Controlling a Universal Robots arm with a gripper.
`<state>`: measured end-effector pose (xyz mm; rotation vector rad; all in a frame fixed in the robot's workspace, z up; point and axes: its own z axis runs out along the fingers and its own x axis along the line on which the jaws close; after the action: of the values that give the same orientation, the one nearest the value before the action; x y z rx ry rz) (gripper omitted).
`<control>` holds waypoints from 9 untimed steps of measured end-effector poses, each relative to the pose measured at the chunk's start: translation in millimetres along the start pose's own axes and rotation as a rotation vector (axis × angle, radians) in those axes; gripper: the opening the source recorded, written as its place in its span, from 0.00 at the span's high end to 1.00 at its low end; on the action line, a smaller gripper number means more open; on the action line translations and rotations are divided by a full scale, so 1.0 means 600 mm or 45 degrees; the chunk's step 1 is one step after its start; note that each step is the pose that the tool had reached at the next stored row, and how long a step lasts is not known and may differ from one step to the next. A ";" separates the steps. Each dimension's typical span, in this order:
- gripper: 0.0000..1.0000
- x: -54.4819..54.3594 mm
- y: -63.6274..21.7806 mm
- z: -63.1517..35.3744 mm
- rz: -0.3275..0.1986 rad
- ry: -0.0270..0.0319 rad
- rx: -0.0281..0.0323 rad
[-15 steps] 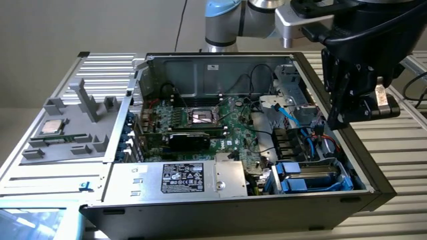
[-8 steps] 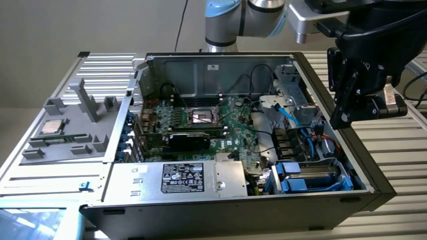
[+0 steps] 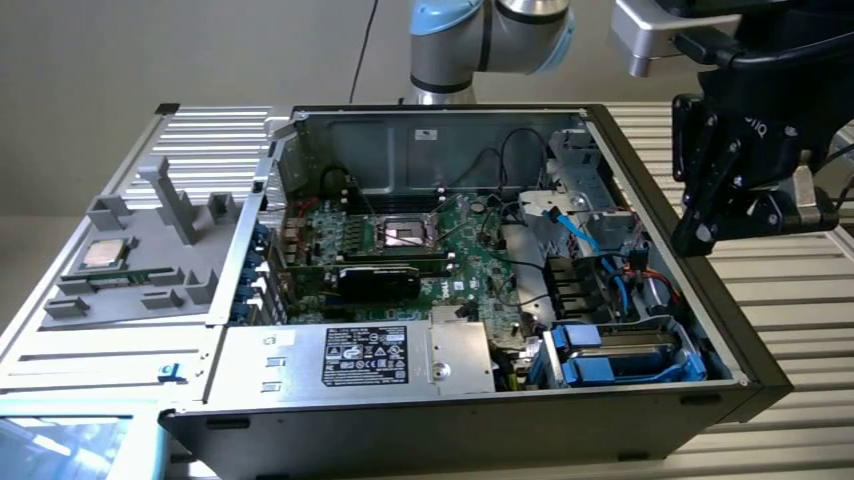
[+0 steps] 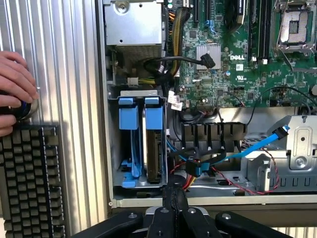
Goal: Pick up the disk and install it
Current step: 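Insert the first disk wire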
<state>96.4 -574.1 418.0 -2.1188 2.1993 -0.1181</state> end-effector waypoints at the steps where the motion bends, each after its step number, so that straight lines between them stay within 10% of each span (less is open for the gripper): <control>1: 0.87 -0.001 -0.003 0.000 0.000 -0.0002 -0.0095; 5: 0.87 -0.004 -0.018 0.003 0.000 -0.0003 -0.0372; 9: 0.87 -0.008 -0.024 0.006 0.002 -0.0055 -0.0466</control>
<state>111.5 -569.7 416.2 -2.1340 2.2174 -0.0736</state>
